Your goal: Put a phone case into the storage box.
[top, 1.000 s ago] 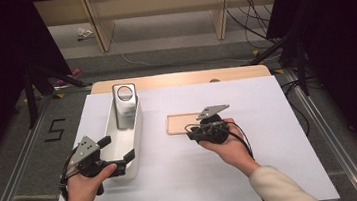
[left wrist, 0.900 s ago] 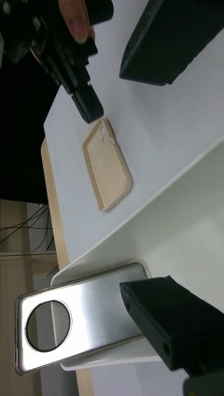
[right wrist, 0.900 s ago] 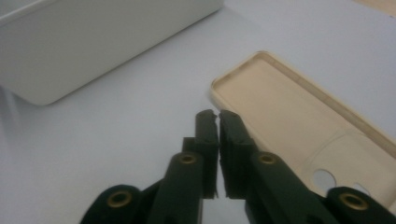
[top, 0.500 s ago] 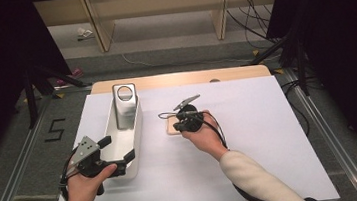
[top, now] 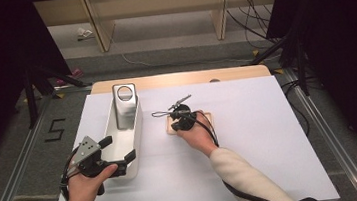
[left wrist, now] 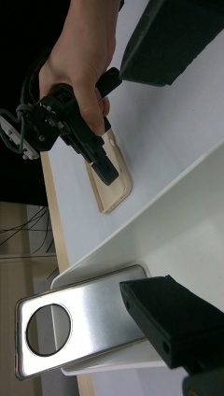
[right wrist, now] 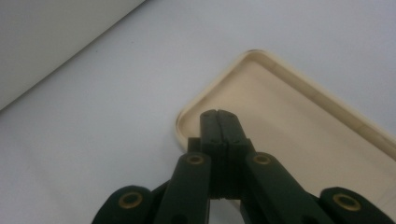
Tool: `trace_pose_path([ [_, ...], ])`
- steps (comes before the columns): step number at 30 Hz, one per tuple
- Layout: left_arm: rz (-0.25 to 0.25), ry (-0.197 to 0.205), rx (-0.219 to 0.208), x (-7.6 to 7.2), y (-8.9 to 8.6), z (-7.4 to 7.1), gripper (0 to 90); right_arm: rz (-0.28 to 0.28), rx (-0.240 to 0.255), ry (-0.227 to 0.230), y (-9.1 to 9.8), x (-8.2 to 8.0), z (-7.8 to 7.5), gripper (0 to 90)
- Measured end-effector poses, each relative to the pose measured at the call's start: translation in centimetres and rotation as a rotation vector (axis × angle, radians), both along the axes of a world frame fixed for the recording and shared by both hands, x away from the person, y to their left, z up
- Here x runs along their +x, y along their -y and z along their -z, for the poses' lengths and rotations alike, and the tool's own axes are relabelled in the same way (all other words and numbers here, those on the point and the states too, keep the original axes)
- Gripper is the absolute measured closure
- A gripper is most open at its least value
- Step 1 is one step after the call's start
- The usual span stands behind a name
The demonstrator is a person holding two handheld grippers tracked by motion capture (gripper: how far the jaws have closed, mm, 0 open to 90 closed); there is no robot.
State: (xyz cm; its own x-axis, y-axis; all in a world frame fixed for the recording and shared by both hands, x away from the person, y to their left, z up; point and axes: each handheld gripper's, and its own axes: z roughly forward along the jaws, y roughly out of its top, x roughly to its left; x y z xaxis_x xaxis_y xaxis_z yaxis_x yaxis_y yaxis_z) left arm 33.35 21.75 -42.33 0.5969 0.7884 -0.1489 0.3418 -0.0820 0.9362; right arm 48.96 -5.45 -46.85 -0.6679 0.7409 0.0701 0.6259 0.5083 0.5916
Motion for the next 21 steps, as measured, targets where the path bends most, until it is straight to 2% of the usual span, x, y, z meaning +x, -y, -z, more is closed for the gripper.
trace_pose_path([
  [9, 0.000, 0.000, 0.007, 0.06, 0.00, 0.11, 1.0, -0.005, -0.039, -0.008, -0.83, 0.22, 0.41, 90.0],
  [15, 0.000, -0.003, 0.006, 0.11, -0.01, 0.19, 1.2, 0.000, -0.045, -0.014, -0.91, 0.32, 0.60, 90.0],
  [21, -0.001, -0.004, 0.008, 0.12, -0.04, 0.21, 1.3, -0.021, -0.062, -0.034, -0.99, 0.03, 0.50, 90.0],
])
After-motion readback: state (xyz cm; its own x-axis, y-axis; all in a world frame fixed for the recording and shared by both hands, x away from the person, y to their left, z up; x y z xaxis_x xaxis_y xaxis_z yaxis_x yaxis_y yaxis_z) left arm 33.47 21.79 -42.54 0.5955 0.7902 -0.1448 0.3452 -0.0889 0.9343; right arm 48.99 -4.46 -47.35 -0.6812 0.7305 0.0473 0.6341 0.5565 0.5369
